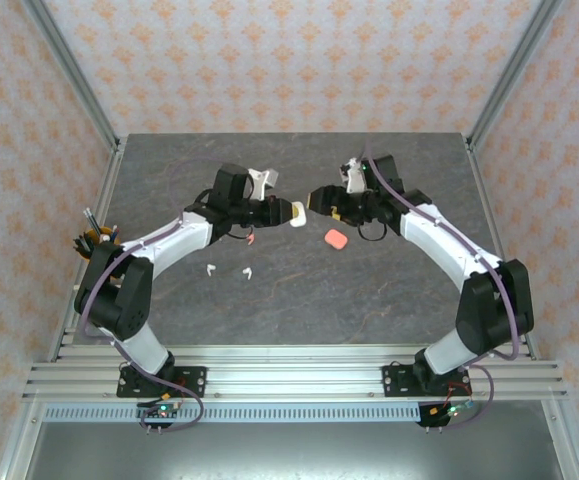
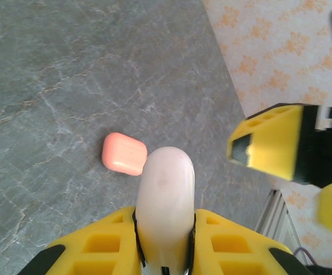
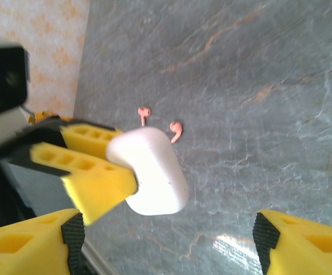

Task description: Insert the wireless bluetooth earbuds into the charging case

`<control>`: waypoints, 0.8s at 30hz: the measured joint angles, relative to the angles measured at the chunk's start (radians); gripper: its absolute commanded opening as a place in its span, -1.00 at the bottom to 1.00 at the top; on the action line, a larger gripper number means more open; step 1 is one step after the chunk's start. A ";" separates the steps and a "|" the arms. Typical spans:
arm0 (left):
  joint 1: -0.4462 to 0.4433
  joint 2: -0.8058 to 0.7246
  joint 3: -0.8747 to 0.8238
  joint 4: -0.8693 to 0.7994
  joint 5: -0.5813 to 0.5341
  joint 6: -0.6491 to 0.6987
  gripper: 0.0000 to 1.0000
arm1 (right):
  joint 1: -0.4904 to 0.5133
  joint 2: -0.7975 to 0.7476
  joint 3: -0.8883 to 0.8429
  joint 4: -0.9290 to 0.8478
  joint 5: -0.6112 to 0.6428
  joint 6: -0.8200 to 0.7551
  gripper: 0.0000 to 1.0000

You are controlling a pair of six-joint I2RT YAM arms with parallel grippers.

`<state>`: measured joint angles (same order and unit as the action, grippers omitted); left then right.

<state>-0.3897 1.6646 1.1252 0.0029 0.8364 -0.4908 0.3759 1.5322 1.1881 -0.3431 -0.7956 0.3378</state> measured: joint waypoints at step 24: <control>0.010 -0.034 0.059 -0.123 0.065 0.040 -1.00 | -0.071 0.077 -0.129 0.179 -0.087 0.044 0.30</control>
<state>-0.3794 1.6306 1.1839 -0.1200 0.9012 -0.4503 0.3054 1.6093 1.0592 -0.1638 -0.8829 0.3817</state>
